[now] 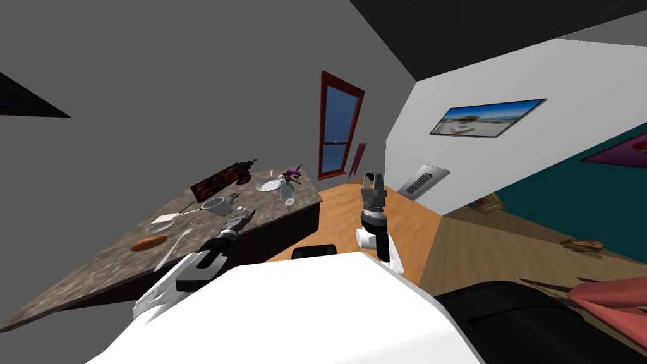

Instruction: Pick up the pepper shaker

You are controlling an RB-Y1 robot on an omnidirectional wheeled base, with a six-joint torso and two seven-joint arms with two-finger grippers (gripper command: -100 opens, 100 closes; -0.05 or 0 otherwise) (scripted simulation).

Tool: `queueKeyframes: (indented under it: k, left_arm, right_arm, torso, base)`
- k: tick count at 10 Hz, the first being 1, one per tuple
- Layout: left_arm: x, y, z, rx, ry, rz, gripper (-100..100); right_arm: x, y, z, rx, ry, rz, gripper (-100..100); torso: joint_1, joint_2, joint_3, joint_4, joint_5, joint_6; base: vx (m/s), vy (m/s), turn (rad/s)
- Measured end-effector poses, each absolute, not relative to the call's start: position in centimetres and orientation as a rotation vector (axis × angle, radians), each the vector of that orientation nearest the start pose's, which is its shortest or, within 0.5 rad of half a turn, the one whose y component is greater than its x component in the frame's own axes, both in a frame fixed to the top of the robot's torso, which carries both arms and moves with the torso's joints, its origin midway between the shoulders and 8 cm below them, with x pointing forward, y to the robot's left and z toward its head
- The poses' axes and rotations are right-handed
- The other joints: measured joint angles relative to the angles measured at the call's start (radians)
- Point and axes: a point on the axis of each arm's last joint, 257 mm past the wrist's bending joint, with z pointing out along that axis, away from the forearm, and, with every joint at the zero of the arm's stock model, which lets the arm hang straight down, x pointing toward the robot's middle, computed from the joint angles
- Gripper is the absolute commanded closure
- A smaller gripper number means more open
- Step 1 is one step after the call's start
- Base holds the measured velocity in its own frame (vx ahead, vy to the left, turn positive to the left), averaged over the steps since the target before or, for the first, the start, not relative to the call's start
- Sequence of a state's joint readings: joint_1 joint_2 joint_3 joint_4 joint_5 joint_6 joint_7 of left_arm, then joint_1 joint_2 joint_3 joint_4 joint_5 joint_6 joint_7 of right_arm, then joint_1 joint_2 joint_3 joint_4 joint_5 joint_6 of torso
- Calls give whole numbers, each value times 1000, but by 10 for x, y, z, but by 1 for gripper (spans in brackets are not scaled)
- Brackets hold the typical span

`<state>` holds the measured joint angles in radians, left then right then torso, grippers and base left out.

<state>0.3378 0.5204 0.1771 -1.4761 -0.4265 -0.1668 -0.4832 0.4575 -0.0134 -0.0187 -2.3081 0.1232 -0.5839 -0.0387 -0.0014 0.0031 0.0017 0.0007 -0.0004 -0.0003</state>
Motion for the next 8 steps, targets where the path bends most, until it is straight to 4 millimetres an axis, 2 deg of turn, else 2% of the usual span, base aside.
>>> queueKeyframes:
  k: [8]
  left_arm:
    - [465, 488, -319, -224, 1768, 10, -100]
  right_arm:
    - [327, -257, 63, 460, 585, 1291, 0]
  torso:
    - [0, 0, 0, 0, 0, 0]
  base:
    - [-35, -9, 40]
